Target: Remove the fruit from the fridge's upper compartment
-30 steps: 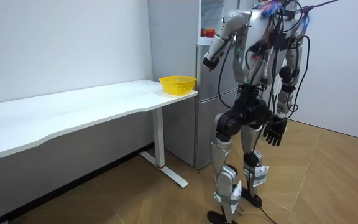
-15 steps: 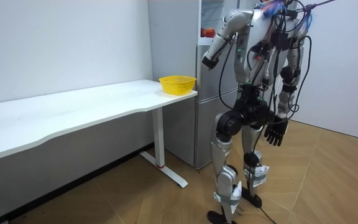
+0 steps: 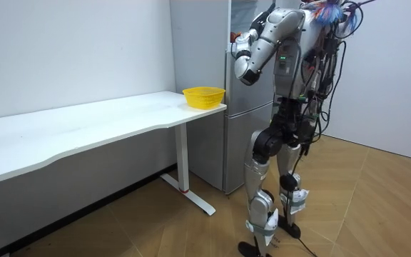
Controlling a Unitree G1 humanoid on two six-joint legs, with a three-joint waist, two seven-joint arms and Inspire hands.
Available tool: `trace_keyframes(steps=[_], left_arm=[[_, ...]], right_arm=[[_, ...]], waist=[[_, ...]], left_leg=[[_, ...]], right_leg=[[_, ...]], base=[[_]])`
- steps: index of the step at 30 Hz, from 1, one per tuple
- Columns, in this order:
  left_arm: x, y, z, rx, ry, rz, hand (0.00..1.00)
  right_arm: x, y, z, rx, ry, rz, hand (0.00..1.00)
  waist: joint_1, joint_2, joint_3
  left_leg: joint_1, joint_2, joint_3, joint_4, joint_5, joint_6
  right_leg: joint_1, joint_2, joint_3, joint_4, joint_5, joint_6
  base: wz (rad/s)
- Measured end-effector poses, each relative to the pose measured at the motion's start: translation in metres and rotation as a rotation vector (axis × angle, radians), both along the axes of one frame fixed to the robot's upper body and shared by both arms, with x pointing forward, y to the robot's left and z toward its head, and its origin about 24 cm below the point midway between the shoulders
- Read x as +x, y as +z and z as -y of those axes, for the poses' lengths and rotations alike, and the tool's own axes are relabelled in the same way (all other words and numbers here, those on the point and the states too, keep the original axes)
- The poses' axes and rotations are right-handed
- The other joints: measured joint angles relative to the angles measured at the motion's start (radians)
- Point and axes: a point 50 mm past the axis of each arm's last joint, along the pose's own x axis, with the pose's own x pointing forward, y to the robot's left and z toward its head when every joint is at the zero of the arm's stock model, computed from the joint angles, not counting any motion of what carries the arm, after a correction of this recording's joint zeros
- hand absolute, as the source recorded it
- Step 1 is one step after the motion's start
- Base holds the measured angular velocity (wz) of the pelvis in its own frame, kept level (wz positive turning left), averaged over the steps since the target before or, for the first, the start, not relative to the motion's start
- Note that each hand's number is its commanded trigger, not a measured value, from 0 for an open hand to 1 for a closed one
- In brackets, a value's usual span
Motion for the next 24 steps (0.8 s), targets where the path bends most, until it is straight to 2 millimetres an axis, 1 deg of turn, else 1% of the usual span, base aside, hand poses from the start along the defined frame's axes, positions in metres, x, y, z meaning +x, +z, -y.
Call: trace_keyframes(steps=[4,7,11,14,16,17,20,22,24], left_arm=[[-0.001,-0.004,-0.005,-0.007,0.026,-0.021,0.00],[-0.001,-0.007,-0.009,-0.009,0.052,-0.041,0.00],[0.001,-0.010,-0.018,-0.012,0.102,-0.053,0.00],[0.002,-0.006,-0.028,-0.024,0.158,-0.035,0.00],[0.003,-0.004,-0.036,-0.038,0.211,-0.035,0.00],[0.003,-0.005,-0.038,-0.039,0.225,-0.038,0.00],[0.005,-0.007,-0.050,-0.018,0.337,-0.047,0.00],[0.006,-0.007,-0.062,0.010,0.457,-0.025,0.00],[0.008,-0.006,-0.070,0.021,0.555,-0.020,0.00]], right_arm=[[0.002,0.000,-0.002,-0.001,0.002,0.008,0.00],[0.004,0.000,-0.002,-0.017,0.002,0.020,0.00],[0.005,0.000,-0.002,-0.024,0.006,0.029,0.00],[-0.001,-0.001,-0.002,-0.024,0.002,0.022,0.00],[-0.010,-0.001,-0.001,-0.027,0.001,0.004,0.00],[-0.011,-0.002,-0.001,-0.027,0.005,0.000,0.00],[-0.018,-0.002,0.000,-0.037,0.018,-0.020,0.00],[-0.018,-0.001,0.002,-0.047,0.023,-0.019,0.00],[-0.019,-0.001,0.002,-0.051,0.022,-0.020,0.00]], waist=[[0.019,0.001,0.0003],[0.026,0.004,0.0017],[0.026,0.003,0.0022],[0.041,0.003,0.0042],[0.053,0.002,0.0048],[0.050,0.002,0.0049],[0.050,-0.001,0.0072],[0.062,-0.002,0.0090],[0.070,-0.003,0.0098]], left_leg=[[0.000,0.000,-0.029,0.001,0.003,-0.005],[-0.001,0.000,-0.035,0.000,0.004,-0.007],[-0.002,0.000,-0.037,-0.001,0.004,-0.007],[-0.008,0.000,-0.046,0.000,0.005,-0.008],[-0.010,-0.001,-0.054,-0.001,0.006,-0.009],[-0.010,-0.002,-0.060,-0.001,0.006,-0.010],[-0.006,-0.002,-0.071,-0.001,0.006,-0.011],[-0.005,-0.002,-0.074,-0.002,0.008,-0.013],[-0.008,-0.003,-0.083,-0.002,0.008,-0.013]], right_leg=[[0.012,0.000,-0.025,0.002,-0.010,-0.006],[0.014,0.000,-0.035,0.002,-0.014,-0.008],[0.015,0.000,-0.038,0.001,-0.016,-0.008],[0.015,-0.002,-0.050,0.002,-0.020,-0.009],[0.016,-0.003,-0.056,0.003,-0.024,-0.009],[0.018,-0.003,-0.059,0.003,-0.027,-0.009],[0.031,-0.004,-0.075,0.002,-0.034,-0.011],[0.030,-0.004,-0.077,0.004,-0.035,-0.012],[0.031,-0.004,-0.083,0.004,-0.035,-0.013]], base=[[0.18],[0.08],[0.01],[0.09],[0.11],[0.17],[0.15],[0.00],[0.08]])
